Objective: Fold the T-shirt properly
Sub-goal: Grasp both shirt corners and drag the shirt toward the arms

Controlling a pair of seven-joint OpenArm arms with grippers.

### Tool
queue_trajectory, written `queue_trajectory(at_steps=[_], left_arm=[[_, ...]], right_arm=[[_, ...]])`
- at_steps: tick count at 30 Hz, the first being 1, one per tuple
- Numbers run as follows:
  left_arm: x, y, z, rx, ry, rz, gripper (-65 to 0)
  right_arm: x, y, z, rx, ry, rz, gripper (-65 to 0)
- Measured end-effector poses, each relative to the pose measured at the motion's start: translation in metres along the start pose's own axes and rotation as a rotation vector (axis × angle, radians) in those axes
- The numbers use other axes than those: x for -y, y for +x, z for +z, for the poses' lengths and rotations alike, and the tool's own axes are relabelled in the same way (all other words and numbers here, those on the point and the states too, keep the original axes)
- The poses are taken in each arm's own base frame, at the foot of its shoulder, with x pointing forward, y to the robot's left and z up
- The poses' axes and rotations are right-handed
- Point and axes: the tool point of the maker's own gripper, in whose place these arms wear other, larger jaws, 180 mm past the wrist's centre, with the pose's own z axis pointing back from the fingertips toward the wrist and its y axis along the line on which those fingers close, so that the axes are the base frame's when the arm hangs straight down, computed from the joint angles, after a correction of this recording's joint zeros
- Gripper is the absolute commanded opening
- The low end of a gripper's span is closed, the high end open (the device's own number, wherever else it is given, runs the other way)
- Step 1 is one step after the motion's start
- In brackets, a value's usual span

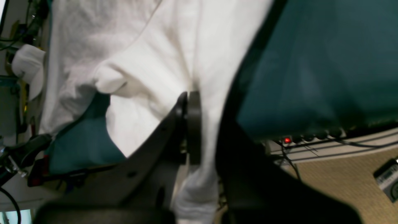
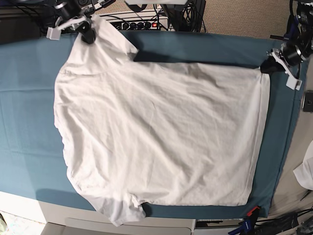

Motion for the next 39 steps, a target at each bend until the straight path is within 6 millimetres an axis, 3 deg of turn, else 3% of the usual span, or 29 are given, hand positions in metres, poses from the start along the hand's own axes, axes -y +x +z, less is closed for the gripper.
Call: queue_trajectory(at_steps=[5,14,39], left_arm=[[0.011,-0.009,0.010,-0.025,-0.004,-0.034,-65.0],[0.010,-0.001,0.047,0.017,0.058,-0.084,-65.0],[0.028,-0.068,0.050,-0.073,0.031,0.060,-65.0]], right_arm=[[0.013,0.000,0.017,-0.005,-0.040,-0.018,-65.0],[0.024,-0.013,0.041,-0.041,-0.082,-0.058,-65.0],[0.022,-0.042,0.080,-0.135,-0.097,-0.111,-65.0]])
